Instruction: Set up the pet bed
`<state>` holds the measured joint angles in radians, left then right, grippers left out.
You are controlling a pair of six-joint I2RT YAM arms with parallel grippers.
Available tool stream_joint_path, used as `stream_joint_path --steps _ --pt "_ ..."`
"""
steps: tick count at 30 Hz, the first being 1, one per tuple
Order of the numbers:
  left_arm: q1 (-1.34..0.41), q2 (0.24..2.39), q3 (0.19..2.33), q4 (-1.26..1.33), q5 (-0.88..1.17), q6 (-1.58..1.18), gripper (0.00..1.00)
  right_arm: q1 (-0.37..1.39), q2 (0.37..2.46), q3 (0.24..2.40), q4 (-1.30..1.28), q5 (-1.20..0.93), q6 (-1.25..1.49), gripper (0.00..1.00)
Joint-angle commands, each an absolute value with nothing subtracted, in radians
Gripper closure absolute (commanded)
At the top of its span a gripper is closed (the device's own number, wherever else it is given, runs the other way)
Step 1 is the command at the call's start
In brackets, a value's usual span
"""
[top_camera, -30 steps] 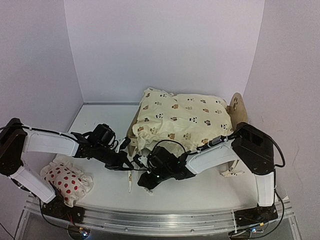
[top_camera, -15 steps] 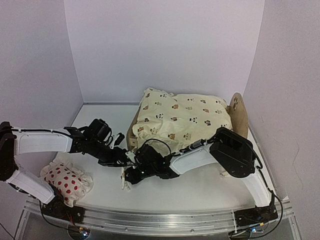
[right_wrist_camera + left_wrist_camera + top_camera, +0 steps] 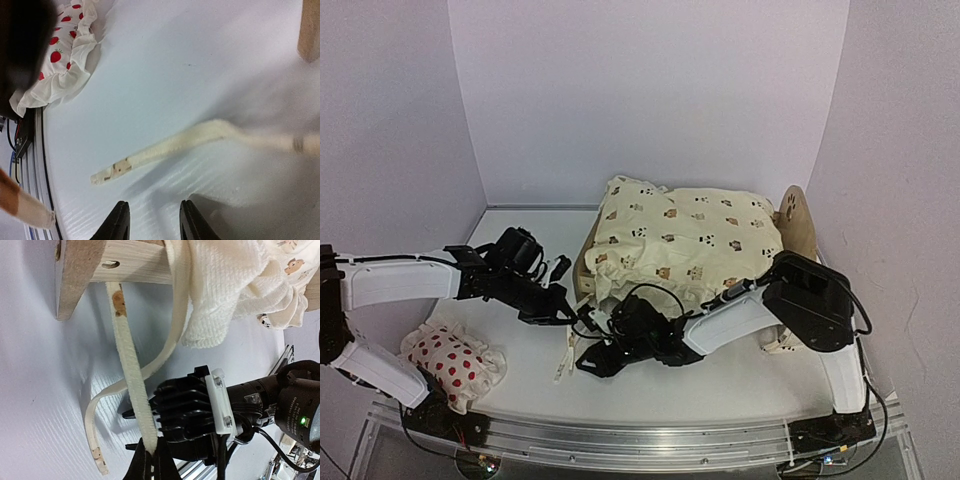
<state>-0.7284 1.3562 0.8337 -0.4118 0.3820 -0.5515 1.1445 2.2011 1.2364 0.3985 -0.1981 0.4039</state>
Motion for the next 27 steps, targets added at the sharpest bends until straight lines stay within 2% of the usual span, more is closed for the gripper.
stream_joint_path --steps 1,7,22,27 --pt "-0.735 1.366 0.863 -0.365 0.437 -0.581 1.00 1.152 2.090 1.149 0.398 -0.204 0.384 0.59" --pt "-0.736 1.396 0.827 -0.317 0.466 -0.622 1.00 1.153 1.998 1.074 0.363 -0.212 0.347 0.49" --pt "-0.748 1.484 0.713 -0.170 0.509 -0.706 0.99 1.152 1.913 0.977 0.298 -0.089 0.290 0.49" --pt "-0.759 1.515 0.714 -0.153 0.505 -0.709 0.90 1.152 1.918 0.981 0.296 -0.073 0.285 0.49"
